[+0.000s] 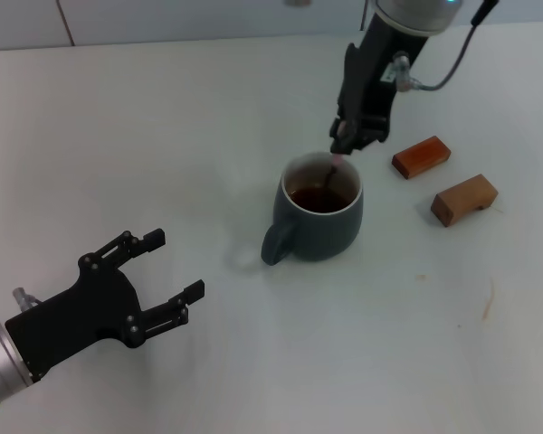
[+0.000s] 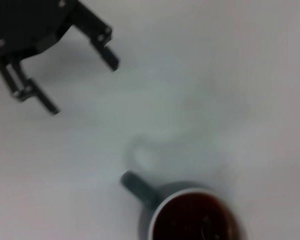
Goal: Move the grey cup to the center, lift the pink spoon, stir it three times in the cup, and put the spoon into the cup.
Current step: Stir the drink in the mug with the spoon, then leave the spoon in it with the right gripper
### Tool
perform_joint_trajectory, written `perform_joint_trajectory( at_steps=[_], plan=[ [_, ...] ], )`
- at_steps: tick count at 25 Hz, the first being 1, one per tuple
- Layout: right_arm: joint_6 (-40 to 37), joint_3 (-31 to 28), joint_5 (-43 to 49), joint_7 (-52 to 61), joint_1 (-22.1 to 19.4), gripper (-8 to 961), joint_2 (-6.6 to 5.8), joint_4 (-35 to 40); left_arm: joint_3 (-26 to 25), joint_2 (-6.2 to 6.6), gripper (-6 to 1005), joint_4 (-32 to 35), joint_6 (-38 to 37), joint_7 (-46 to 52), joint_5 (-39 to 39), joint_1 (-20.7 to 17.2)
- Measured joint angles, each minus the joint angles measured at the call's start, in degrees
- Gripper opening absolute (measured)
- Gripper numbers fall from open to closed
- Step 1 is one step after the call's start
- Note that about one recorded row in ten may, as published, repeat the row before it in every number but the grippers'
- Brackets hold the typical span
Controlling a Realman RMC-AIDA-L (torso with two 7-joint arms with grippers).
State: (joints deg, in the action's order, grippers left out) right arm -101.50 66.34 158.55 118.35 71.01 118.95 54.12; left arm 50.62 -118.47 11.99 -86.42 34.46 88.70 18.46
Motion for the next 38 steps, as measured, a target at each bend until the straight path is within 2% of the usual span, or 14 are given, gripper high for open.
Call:
perform_joint_trajectory(
  at_steps=[5, 8, 14, 22, 29, 38],
  plan=[
    [-2.8, -0.2, -2.7, -1.1, 0.0, 125, -0.02, 0.6, 0.0, 0.0, 841, 0.0, 0.0, 0.0, 0.0, -0.1],
    [-1.1, 0.0, -3.9, -1.3, -0.1, 125, -0.03, 0.7, 0.0, 0.0, 841, 0.0, 0.0, 0.0, 0.0, -0.1],
    [2.1, 0.8, -0.2, 0.7, 0.3, 125, 0.0, -0.3, 0.3, -0.01, 841, 0.0, 0.0, 0.0, 0.0, -0.3],
    [-2.3, 0.8, -2.2, 0.1, 0.0, 126, 0.04, 1.2, 0.3, 0.0, 842, 0.0, 0.0, -0.1, 0.1, -0.4],
    [2.2, 0.8, -2.8, 0.9, -0.3, 125, 0.06, 0.9, 0.2, 0.0, 842, 0.0, -0.3, -0.3, 0.1, -0.4],
    [2.0, 1.3, -2.4, 3.1, -0.8, 126, 0.15, 0.8, 0.1, 0.0, 842, 0.0, -0.3, -0.1, 0.0, -0.4]
  ],
)
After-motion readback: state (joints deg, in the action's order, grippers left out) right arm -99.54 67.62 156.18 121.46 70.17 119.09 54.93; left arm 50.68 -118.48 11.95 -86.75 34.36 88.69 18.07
